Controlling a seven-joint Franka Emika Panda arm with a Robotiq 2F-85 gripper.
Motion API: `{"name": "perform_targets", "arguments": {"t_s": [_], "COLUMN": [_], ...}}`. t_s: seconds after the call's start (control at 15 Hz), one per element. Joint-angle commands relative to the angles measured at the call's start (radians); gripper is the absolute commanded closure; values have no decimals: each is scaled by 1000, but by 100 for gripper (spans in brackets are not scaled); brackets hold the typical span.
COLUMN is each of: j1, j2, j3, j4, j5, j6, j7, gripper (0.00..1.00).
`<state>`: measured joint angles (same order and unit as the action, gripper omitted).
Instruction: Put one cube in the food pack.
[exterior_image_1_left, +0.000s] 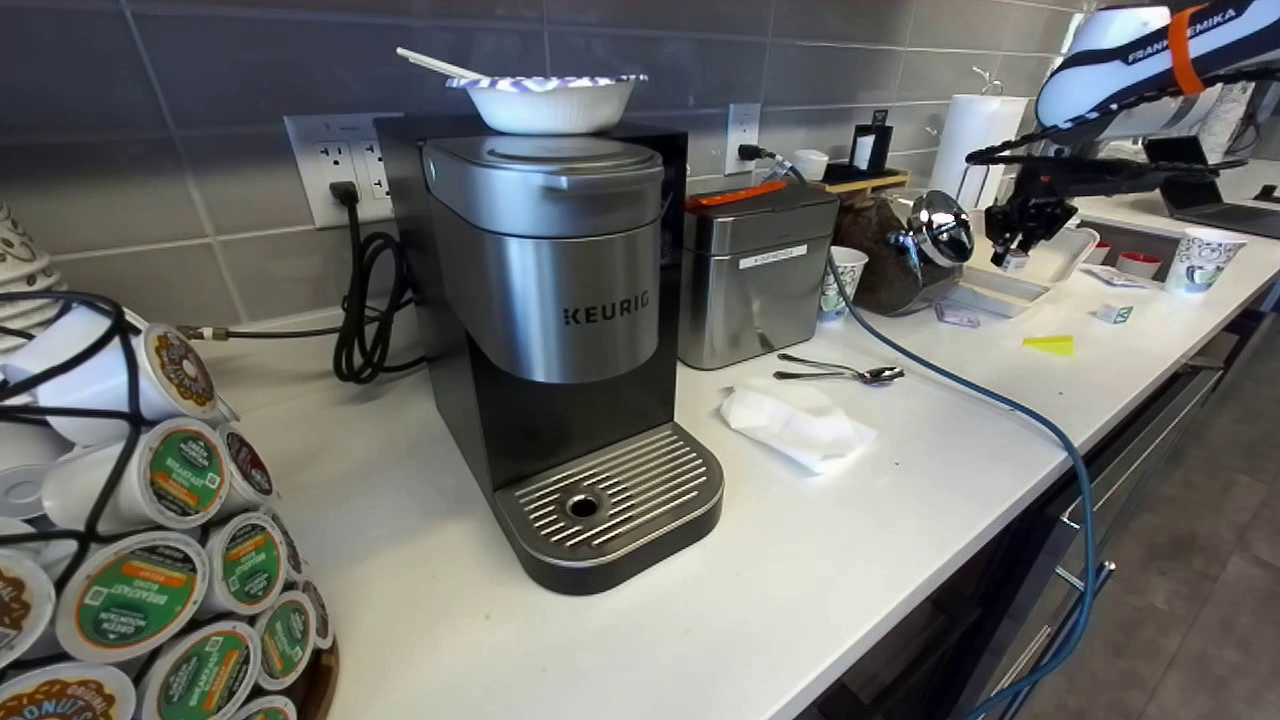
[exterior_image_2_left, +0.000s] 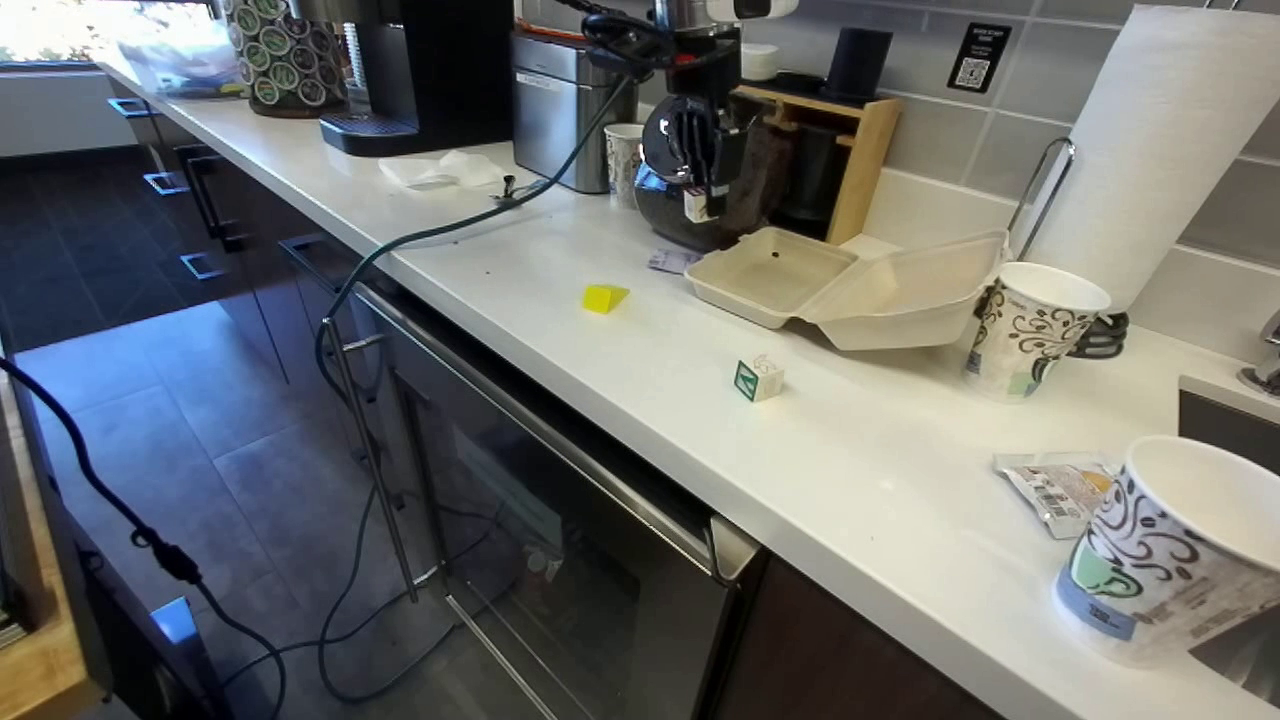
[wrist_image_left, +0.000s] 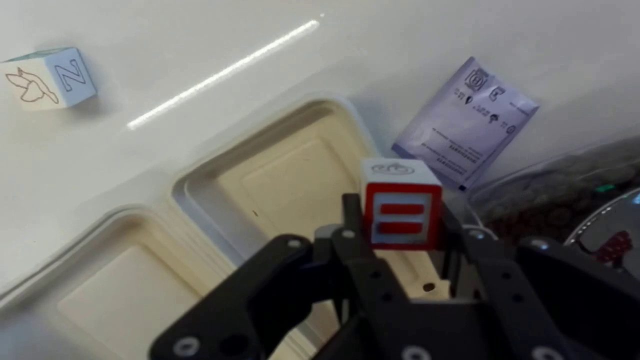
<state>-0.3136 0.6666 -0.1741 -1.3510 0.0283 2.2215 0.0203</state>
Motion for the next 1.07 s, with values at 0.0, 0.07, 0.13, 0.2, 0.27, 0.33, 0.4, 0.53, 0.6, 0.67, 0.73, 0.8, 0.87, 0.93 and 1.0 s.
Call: {"name": "perform_targets", "arguments": {"t_s": [0.0, 0.07, 0.13, 0.2, 0.27, 0.33, 0.4, 0.53, 0.6, 0.67, 0.73, 0.8, 0.87, 0.93, 1.0], "j1": [1, -1, -3, -4, -6, -5, -7, -13, -9, -7, -5, -4, -8, -15, -16], "j2": [104, 123, 141, 156, 172, 188, 203, 222, 224, 220, 209, 184, 162, 121, 90], "j3": [-24, -31, -36, -44, -50, -61, -69, -80, -89, -97, -104, -111, -112, -110, -116], "j4": [124, 149, 173, 196, 219, 242, 266, 303, 307, 307, 299, 279, 260, 222, 195], "j5": [2, 4, 6, 4, 3, -1, -1, -2, -1, -5, -9, -13, -8, -3, -12], "j6": [1, 2, 2, 0, -2, 3, 0, -15, -12, -17, -28, -55, -60, -87, -124], "j7": [88, 115, 138, 163, 182, 211, 237, 271, 288, 301, 306, 307, 298, 264, 235], "gripper": [92, 92, 92, 92, 92, 92, 92, 42, 41, 36, 27, 21, 14, 5, 1]}}
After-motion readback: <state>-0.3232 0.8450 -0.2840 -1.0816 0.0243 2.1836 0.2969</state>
